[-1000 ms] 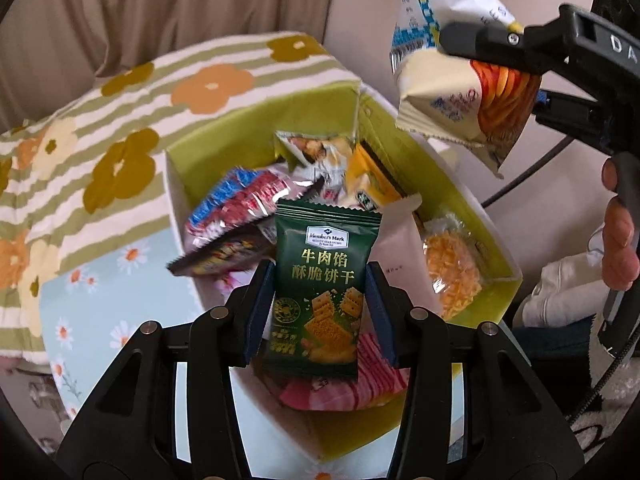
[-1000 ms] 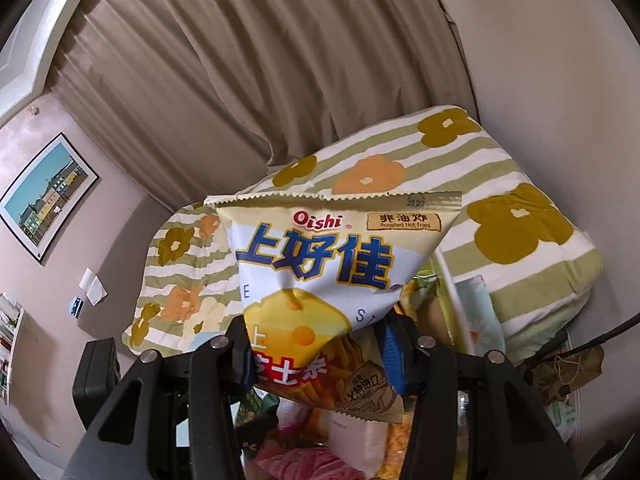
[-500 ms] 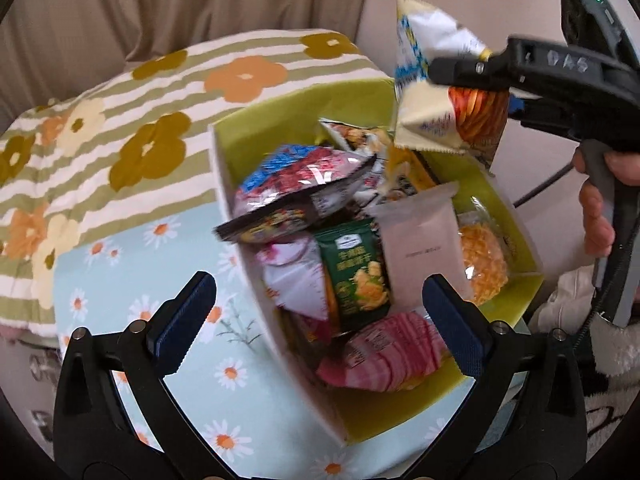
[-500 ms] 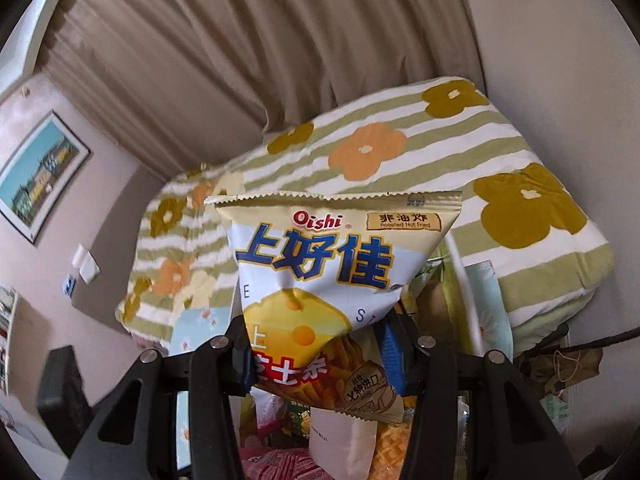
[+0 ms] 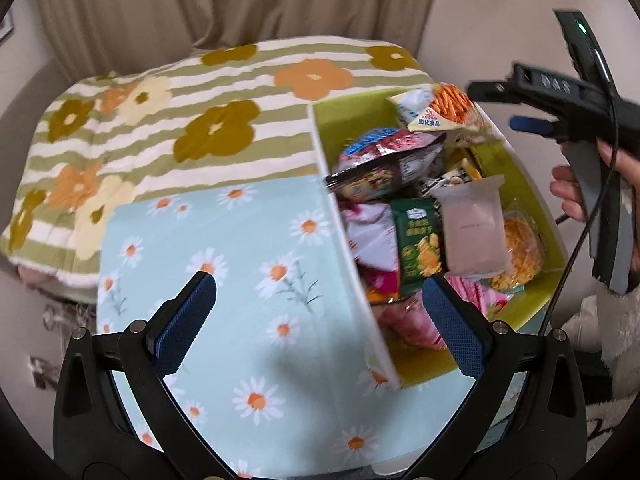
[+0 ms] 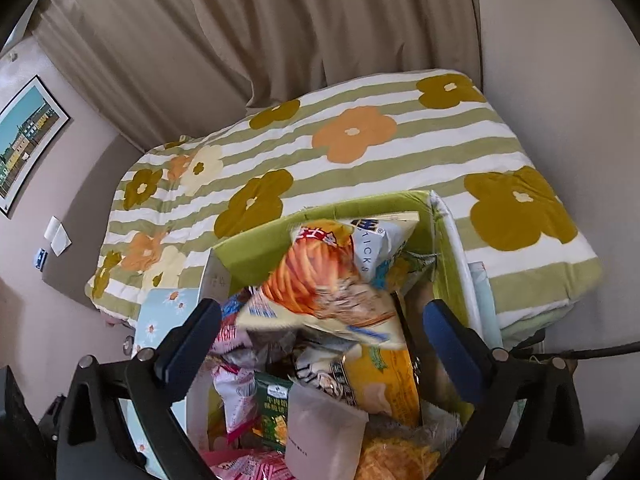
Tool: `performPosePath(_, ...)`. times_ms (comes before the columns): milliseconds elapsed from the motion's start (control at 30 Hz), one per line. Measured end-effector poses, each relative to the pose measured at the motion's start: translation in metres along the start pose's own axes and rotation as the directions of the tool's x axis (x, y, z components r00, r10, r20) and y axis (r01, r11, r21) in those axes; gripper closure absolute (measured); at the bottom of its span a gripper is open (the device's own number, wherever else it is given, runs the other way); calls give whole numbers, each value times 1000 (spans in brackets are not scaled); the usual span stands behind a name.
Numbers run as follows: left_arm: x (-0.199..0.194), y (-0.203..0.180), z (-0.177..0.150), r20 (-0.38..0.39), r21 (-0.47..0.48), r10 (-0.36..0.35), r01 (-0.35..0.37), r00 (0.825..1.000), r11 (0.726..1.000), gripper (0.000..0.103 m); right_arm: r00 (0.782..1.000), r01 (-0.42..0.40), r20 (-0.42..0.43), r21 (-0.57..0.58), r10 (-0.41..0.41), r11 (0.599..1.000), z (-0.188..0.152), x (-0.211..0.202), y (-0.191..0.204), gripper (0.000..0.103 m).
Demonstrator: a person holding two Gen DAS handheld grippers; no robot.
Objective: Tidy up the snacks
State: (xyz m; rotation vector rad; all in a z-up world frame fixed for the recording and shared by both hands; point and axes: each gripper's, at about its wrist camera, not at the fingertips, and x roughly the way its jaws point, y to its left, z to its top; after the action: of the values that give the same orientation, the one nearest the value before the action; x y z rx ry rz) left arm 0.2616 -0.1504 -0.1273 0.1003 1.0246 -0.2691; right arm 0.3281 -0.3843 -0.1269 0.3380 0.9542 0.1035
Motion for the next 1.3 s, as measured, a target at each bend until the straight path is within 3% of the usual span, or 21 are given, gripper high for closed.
performPosePath(333,-61,30,-15,120,-45,14,-9,993,999,1,987,80,144,-61,-70,995,-43,-75,41,2)
performPosePath(533,-126,48,-36,254,-32,-3,11,967,999,1,952,143,286,-122,-104,982,-92,-147,96,2)
performPosePath(700,-180,61,-71,347,-34,29,-18,938,999,0,916,189,384,-155,-117,970,-144,-193,139,2)
performPosePath(967,-228,80,-133,430,-100,94,-56,898,993,0,883,254,447,-203,-142,946,-215,-214,173,2)
performPosePath(1200,-234,79,-160,439,-90,105,-72,892,993,0,879,250,455,-183,-143,951,-241,-220,178,2)
performPosePath(1300,-238,75,-164,458,-77,76,-45,886,996,0,877,254,458,-182,-146,950,-243,-221,178,2)
